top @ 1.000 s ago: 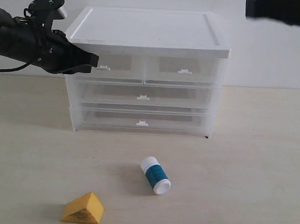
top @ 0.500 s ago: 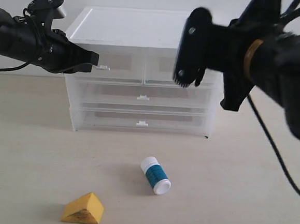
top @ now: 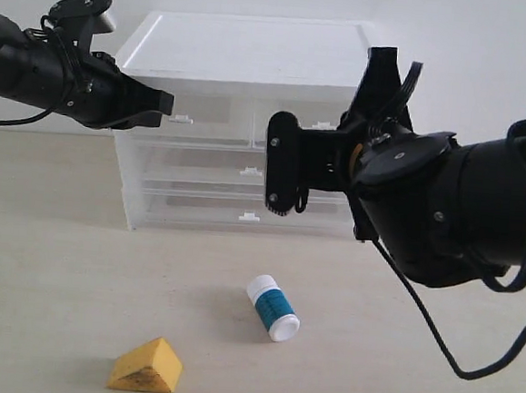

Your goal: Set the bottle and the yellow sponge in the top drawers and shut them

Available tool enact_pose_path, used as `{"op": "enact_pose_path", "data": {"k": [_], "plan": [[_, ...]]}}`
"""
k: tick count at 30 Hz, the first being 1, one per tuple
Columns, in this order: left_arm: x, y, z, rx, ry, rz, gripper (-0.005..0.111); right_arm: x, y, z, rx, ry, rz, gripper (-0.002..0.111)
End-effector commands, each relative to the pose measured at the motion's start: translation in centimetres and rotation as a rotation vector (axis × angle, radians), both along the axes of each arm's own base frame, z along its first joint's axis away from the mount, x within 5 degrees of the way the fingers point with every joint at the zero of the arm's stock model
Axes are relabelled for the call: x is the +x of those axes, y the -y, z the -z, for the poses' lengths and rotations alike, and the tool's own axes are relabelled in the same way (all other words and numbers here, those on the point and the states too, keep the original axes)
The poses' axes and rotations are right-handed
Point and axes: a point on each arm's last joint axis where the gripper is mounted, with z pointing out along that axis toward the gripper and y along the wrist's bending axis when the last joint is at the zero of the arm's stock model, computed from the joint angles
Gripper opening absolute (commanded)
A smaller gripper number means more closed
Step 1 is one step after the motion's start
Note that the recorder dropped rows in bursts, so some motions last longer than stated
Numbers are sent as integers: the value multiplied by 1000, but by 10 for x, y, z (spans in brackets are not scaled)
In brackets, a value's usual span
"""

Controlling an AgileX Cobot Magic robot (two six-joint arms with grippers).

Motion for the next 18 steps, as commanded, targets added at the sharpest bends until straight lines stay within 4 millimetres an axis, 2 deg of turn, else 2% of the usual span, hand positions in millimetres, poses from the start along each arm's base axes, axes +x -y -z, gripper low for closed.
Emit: {"op": "enact_pose_path", "data": {"k": [1,2,3,4,10,18], "plan": [[0,2,-1,-8,2,5,4,1,-4,-4,81,-4,-8,22],[0,2,-1,-8,2,5,4,1,-4,-4,115,-8,0,34],[0,2,-1,-8,2,5,4,1,-6,-3,134,-18,-7,41],[0,2,-1,-8,2,5,4,1,-6,-3,141,-19,-6,43],[0,1,-1,-7,3,3,4,4,-8,7,178,-37,27,43],[1,1,-2,-6,5,0,4,3,-5,4,236,2,94,43]]}}
